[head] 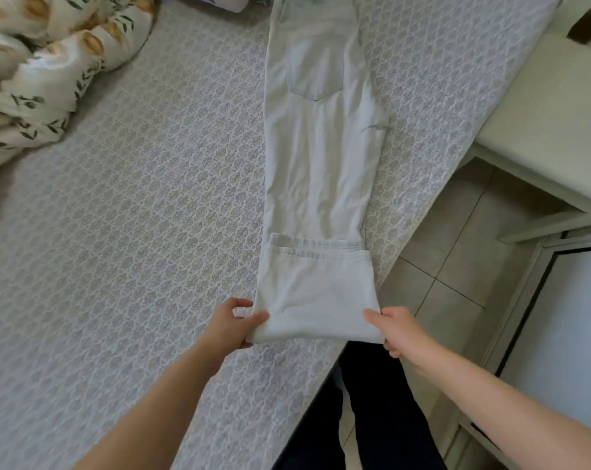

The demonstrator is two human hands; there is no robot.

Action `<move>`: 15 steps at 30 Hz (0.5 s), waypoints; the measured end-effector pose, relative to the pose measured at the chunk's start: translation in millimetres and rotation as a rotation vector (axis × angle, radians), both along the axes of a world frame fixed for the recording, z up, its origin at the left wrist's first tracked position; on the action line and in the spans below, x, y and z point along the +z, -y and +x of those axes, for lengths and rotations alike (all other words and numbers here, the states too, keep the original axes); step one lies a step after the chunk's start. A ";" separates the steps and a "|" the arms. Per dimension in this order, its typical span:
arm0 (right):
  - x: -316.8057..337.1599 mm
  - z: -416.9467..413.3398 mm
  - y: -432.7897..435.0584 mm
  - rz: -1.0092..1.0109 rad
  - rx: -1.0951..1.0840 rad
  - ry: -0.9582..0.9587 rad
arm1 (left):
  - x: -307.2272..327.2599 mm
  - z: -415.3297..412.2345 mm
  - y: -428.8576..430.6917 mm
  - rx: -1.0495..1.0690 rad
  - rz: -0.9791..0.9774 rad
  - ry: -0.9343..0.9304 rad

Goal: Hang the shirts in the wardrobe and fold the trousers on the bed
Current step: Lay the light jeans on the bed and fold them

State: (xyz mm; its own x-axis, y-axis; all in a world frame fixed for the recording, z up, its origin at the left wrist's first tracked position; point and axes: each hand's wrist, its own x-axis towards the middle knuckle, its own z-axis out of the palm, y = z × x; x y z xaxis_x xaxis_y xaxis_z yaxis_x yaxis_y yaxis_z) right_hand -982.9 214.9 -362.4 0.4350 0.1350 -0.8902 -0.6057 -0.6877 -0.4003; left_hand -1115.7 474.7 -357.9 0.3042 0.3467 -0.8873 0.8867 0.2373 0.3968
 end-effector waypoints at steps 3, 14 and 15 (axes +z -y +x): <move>21.9 32.0 -15.9 0.045 -0.034 -0.014 | 15.5 21.9 -13.8 -0.001 0.033 0.064; 38.8 201.2 -98.0 0.183 -0.146 -0.196 | 7.0 180.8 -90.8 0.382 -0.172 0.333; 33.5 219.8 -105.6 0.202 -0.186 -0.204 | 3.1 200.1 -98.5 0.385 -0.155 0.355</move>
State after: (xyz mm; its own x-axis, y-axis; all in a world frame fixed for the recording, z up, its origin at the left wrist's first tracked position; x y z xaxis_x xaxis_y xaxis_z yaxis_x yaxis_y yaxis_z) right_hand -763.1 320.5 -328.9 0.2850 0.2530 -0.9246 -0.7947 -0.4770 -0.3754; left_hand -915.6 573.2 -354.9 0.4710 0.3653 -0.8030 0.5421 0.5982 0.5901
